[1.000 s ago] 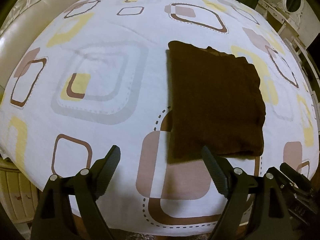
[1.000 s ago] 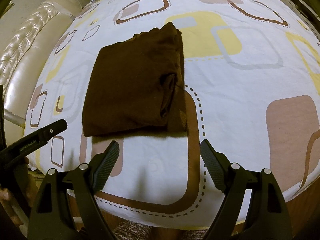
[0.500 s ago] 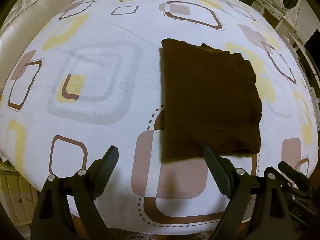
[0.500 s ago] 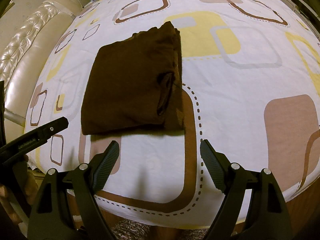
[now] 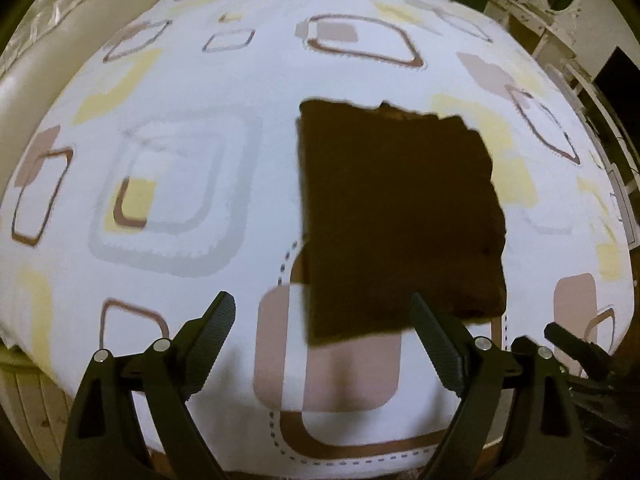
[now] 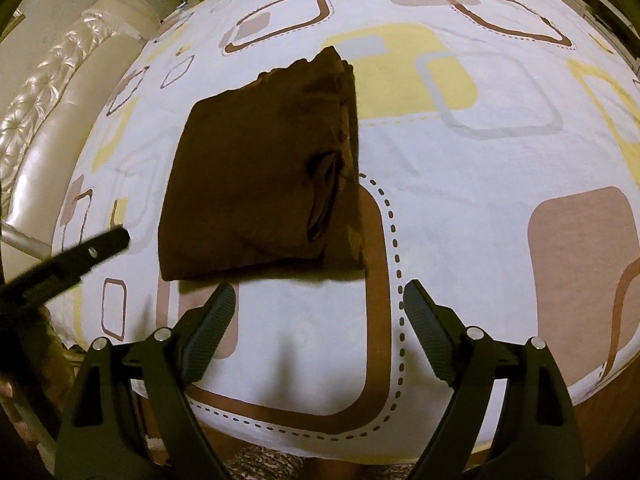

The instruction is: Fold small clothes

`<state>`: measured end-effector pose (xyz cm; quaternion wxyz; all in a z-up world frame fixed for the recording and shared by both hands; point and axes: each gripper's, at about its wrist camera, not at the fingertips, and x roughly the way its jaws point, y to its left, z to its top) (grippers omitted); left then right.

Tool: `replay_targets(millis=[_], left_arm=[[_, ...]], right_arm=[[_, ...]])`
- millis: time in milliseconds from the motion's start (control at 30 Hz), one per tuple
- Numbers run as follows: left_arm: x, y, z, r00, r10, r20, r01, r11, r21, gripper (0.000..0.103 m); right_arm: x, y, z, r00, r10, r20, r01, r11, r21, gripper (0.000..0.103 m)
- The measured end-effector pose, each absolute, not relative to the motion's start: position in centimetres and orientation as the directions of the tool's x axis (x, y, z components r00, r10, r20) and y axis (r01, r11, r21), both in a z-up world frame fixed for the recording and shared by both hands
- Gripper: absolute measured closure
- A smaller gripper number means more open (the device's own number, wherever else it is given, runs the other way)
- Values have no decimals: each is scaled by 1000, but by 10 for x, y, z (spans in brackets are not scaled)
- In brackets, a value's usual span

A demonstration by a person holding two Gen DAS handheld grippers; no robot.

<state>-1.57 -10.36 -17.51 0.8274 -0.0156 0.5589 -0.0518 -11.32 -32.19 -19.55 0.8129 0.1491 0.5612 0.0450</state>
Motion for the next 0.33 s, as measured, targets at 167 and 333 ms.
replay_targets(millis=[167, 333], left_arm=[[9, -75, -167, 403, -72, -913, -23, 996, -89, 15], [59, -1, -189, 383, 48, -923, -175, 984, -21, 15]], right_arm=[[-101, -323, -186, 387, 256, -886, 103, 943, 317, 17], [-54, -328, -170, 453, 258, -853, 72, 943, 324, 13]])
